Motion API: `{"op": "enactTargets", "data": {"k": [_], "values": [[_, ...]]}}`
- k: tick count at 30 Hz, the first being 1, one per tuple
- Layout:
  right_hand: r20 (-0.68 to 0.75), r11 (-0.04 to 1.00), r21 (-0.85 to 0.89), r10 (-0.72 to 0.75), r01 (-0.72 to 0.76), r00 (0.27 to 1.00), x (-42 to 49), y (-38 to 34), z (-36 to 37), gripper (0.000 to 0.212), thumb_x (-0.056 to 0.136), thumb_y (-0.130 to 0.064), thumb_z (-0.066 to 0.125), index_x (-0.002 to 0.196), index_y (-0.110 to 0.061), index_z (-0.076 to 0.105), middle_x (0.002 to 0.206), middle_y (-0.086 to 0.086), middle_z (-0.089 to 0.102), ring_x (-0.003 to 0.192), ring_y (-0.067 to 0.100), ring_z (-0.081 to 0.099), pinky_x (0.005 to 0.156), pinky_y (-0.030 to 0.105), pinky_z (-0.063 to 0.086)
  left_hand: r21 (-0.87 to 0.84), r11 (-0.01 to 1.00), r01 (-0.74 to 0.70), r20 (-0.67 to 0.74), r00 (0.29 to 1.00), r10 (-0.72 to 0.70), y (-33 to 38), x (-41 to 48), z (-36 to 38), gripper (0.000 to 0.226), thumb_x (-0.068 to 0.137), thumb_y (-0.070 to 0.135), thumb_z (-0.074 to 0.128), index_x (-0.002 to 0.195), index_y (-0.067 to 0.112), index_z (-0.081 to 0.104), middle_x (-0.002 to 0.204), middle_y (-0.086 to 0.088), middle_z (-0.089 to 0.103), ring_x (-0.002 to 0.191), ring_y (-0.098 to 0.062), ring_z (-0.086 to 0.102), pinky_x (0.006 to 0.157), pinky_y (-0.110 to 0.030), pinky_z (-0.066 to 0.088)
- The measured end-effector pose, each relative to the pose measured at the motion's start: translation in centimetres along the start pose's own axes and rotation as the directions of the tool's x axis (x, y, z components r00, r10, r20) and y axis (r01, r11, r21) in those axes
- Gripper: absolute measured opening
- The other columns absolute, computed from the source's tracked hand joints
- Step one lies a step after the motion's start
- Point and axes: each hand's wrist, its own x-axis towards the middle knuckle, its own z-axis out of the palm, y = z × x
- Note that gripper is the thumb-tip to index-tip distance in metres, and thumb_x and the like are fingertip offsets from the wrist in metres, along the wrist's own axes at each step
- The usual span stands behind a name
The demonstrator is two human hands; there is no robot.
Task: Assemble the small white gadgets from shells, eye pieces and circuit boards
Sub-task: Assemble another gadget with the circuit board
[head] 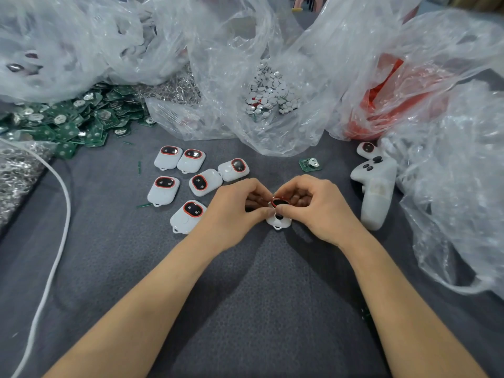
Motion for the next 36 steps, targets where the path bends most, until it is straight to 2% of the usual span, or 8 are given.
{"op": "enactTargets", "data": {"k": [6, 9, 15, 20, 25, 29, 32, 36], "values": [[0.009, 1.000, -0.009, -0.016, 0.016, 1.000, 0.0, 0.2, -0.2, 0.018, 0.073, -0.008, 0.079, 0.086, -0.018, 0.072, 0.085, 0.003, 0.068, 0.068, 0.002, 0.058, 0.066, 0.013, 0.048, 0.043, 0.999, 0.016, -0.052, 0.999, -0.013, -0.1, 0.0, 0.7, 0.013, 0.079, 0.000, 0.071, 0.081, 0.011, 0.065, 0.113, 0.007, 0.063, 0.100, -0.009, 0.064, 0.091, -0.031, 0.052], [0.014, 1.000, 0.000, -0.013, 0.013, 1.000, 0.0, 0.3, -0.1, 0.018, 0.072, -0.006, 0.079, 0.086, -0.015, 0.072, 0.085, 0.005, 0.069, 0.068, 0.006, 0.059, 0.069, 0.020, 0.051, 0.040, 0.998, 0.052, -0.042, 0.998, -0.051, 0.0, 0.2, 0.5, 0.012, 0.079, 0.000, 0.071, 0.082, 0.011, 0.068, 0.119, 0.004, 0.062, 0.101, -0.007, 0.064, 0.092, -0.028, 0.052], [0.027, 1.000, -0.012, -0.024, 0.024, 0.999, 0.0, 0.3, -0.1, 0.017, 0.074, -0.005, 0.078, 0.086, -0.012, 0.069, 0.084, 0.008, 0.067, 0.065, 0.004, 0.056, 0.068, 0.020, 0.050, 0.004, 0.997, 0.073, -0.034, 0.997, -0.072, 0.5, 0.1, 0.5, 0.017, 0.079, -0.003, 0.070, 0.079, 0.014, 0.068, 0.124, -0.001, 0.061, 0.099, -0.006, 0.065, 0.091, -0.024, 0.052], [0.039, 0.999, -0.016, -0.051, 0.052, 0.998, 0.0, 0.3, -0.2, 0.019, 0.074, -0.005, 0.077, 0.089, -0.015, 0.071, 0.088, 0.008, 0.063, 0.070, 0.006, 0.054, 0.071, 0.023, 0.048, 0.163, 0.985, -0.051, -0.049, 0.997, 0.059, 0.7, -0.8, 0.6, 0.008, 0.081, 0.000, 0.071, 0.088, 0.003, 0.070, 0.130, 0.002, 0.059, 0.101, -0.008, 0.065, 0.092, -0.024, 0.051], [0.052, 0.998, -0.051, -0.045, 0.047, 0.998, 0.2, 0.3, -0.3, 0.018, 0.076, -0.010, 0.077, 0.089, -0.021, 0.070, 0.091, 0.003, 0.062, 0.073, 0.005, 0.056, 0.074, 0.021, 0.048, 0.460, 0.871, -0.176, -0.014, 0.979, 0.205, 0.9, -1.5, 0.9, 0.014, 0.080, 0.013, 0.075, 0.091, 0.005, 0.070, 0.134, -0.001, 0.057, 0.116, -0.018, 0.058, 0.099, -0.033, 0.043], [0.059, 0.999, -0.040, -0.017, 0.019, 0.998, 0.5, 0.0, -0.2, 0.019, 0.075, -0.009, 0.078, 0.086, -0.021, 0.068, 0.093, 0.003, 0.064, 0.079, 0.012, 0.060, 0.080, 0.029, 0.051, 0.616, 0.721, -0.317, 0.089, 0.937, 0.337, 1.0, -2.1, 1.4, 0.022, 0.076, 0.013, 0.079, 0.089, -0.003, 0.071, 0.125, -0.016, 0.063, 0.097, -0.032, 0.066, 0.084, -0.036, 0.051], [0.063, 1.000, -0.025, 0.003, -0.001, 0.998, 0.5, 0.0, -0.2, 0.018, 0.075, -0.008, 0.078, 0.084, -0.020, 0.068, 0.092, 0.004, 0.064, 0.080, 0.016, 0.062, 0.082, 0.031, 0.052, 0.661, 0.651, -0.375, 0.137, 0.912, 0.386, 0.6, -2.4, 1.4, 0.031, 0.072, 0.015, 0.082, 0.092, -0.006, 0.072, 0.119, -0.022, 0.064, 0.092, -0.034, 0.068, 0.079, -0.037, 0.056], [0.052, 0.999, 0.054, -0.008, 0.005, 0.999, 0.3, 0.4, -0.2, 0.021, 0.074, -0.005, 0.078, 0.081, -0.022, 0.071, 0.094, 0.009, 0.066, 0.075, 0.009, 0.058, 0.077, 0.022, 0.050, 0.617, 0.712, -0.335, 0.074, 0.926, 0.371, 0.2, -2.8, 1.6, 0.039, 0.071, 0.014, 0.083, 0.100, -0.009, 0.070, 0.122, -0.024, 0.062, 0.100, -0.035, 0.067, 0.083, -0.045, 0.056]]}}
